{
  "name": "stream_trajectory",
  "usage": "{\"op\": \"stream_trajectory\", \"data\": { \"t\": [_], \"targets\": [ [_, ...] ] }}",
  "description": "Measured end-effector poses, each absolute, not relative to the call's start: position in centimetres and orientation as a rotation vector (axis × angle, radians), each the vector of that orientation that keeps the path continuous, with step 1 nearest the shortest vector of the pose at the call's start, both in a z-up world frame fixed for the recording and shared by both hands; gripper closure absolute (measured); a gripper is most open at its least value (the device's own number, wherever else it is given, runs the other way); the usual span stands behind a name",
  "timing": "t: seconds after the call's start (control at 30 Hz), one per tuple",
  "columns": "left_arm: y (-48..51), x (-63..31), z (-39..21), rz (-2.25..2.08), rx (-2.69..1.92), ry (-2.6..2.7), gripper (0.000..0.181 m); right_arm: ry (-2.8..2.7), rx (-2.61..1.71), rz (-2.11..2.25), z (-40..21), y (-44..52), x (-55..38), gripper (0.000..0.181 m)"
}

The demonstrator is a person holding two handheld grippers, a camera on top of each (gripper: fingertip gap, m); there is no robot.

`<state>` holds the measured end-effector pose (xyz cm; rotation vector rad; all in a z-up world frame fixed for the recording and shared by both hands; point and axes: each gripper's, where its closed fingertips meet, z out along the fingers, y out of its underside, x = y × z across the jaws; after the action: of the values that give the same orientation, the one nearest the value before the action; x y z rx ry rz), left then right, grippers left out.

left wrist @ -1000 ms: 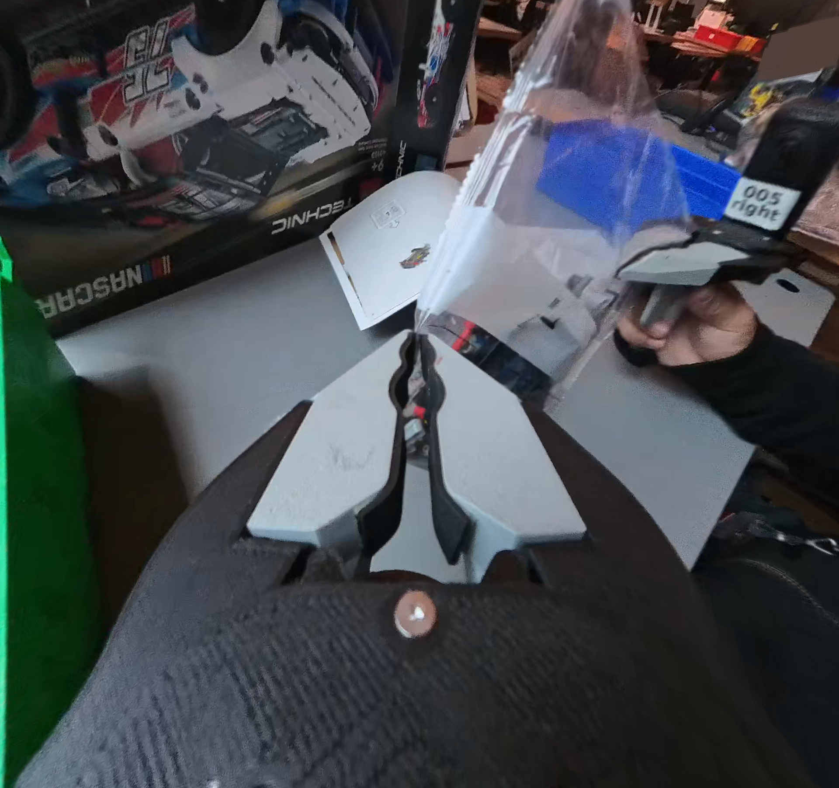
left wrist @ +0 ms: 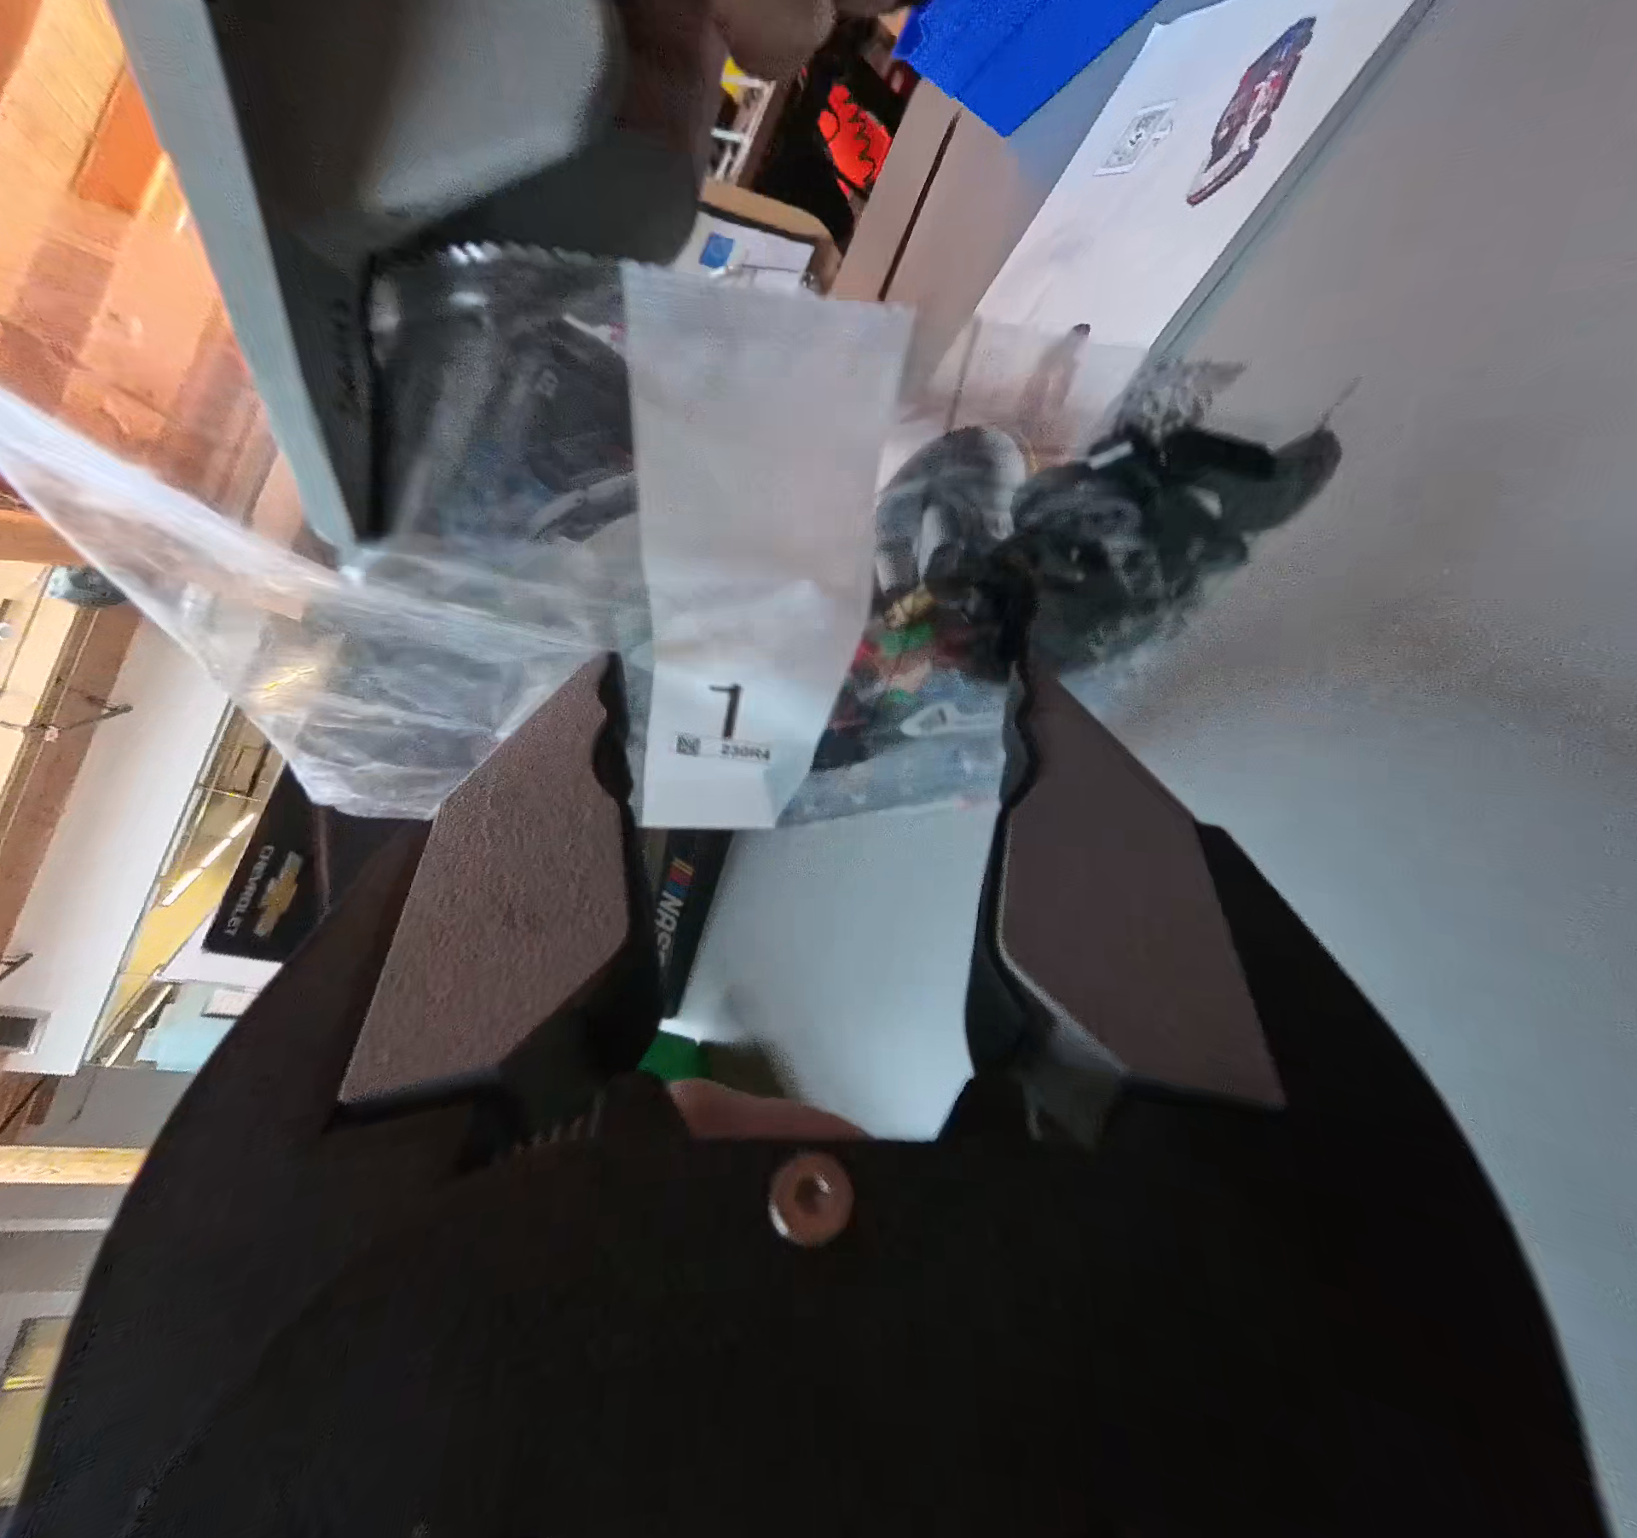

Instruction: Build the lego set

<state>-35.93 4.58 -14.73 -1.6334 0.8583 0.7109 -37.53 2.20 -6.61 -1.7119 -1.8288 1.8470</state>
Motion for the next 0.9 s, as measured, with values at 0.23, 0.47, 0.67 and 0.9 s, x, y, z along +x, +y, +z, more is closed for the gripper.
{"op": "stream_trajectory", "data": {
  "t": [0.23,0.47,0.67,0.9],
  "targets": [
    [3.9,-34.4,-14.0,0.632,-1.550,0.824,0.124,-1.659,-1.745,2.198,-5.4,0.3,-37.9,0.181],
    [4.2,-34.5,-13.9,0.122,-1.563,0.583,0.181,-1.272,-1.904,2.347,-9.8,1.9,-40.3,0.181],
    [3.4,-37.0,-15.6,-0.270,-1.650,0.357,0.141,-1.112,-1.829,2.193,-10.9,5.9,-41.8,0.181],
    [2.1,-36.9,-16.2,-0.602,-1.749,0.215,0.100,-1.093,-1.838,1.976,-14.1,8.9,-43.7,0.181]
  ]
}}
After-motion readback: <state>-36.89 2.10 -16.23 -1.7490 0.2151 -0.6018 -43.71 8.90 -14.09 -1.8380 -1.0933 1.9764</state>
